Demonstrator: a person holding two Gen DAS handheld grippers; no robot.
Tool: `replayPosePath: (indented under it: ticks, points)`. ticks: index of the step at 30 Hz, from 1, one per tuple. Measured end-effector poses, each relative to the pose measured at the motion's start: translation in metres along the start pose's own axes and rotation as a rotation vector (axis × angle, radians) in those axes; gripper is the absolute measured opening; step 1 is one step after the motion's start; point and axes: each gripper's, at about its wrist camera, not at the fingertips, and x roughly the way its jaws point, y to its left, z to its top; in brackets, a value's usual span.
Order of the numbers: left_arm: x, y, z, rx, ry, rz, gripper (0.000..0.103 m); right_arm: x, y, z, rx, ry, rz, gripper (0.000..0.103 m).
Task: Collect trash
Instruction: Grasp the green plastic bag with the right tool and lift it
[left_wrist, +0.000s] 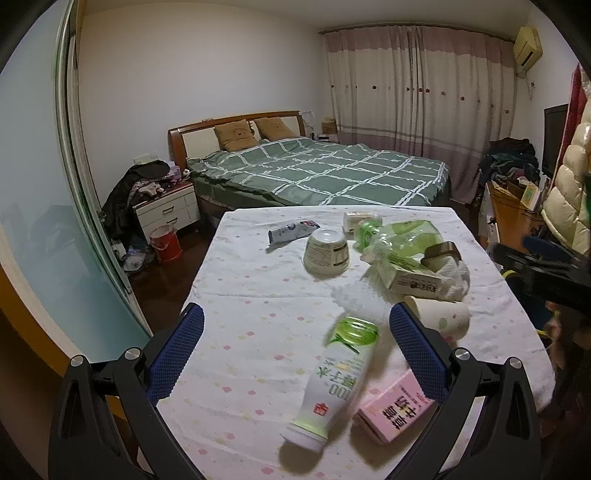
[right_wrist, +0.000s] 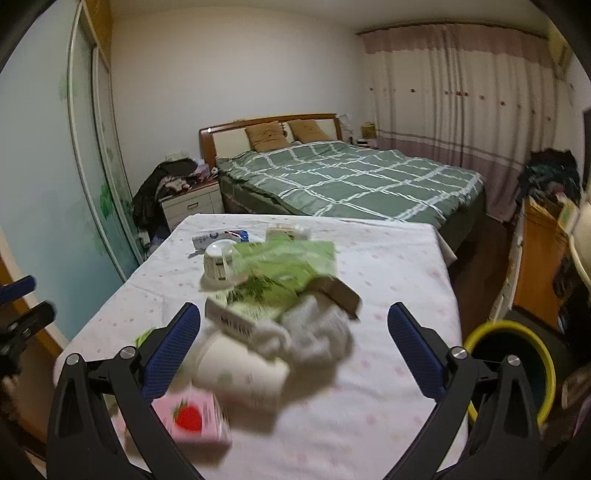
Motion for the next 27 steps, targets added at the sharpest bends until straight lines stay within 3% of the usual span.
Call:
replayPosePath:
  ticks: [8, 13, 22, 23, 25, 26, 27]
  points:
    - [0.024, 0.009, 0.004, -0.001, 0.031, 0.0, 0.099, 0.077, 0.04, 0.022, -0.207, 0.063, -0.005, 0.096]
    - [0.04, 0.015, 0.006, -0.012, 0.048, -0.007, 0.099, 0.116, 0.032, 0.021, -0.285, 0.107, -0.074, 0.09]
    - [0.061, 0.008, 0.011, -0.003, 0.073, -0.015, 0.099, 0.166, 0.023, 0.03, -0.355, 0.126, -0.032, 0.09]
    - [0.061, 0.007, 0.011, 0.0, 0.074, -0.014, 0.099, 0.168, 0.025, 0.03, -0.368, 0.122, -0.022, 0.087]
    - [0.06, 0.005, 0.01, 0.004, 0.075, -0.012, 0.099, 0.175, 0.025, 0.03, -0.383, 0.144, -0.005, 0.06]
    - [0.06, 0.005, 0.01, 0.004, 0.074, -0.01, 0.099, 0.177, 0.025, 0.029, -0.381, 0.155, -0.008, 0.041]
    - [0.06, 0.005, 0.011, 0.001, 0.074, -0.01, 0.099, 0.179, 0.022, 0.03, -0.373, 0.157, -0.009, 0.031]
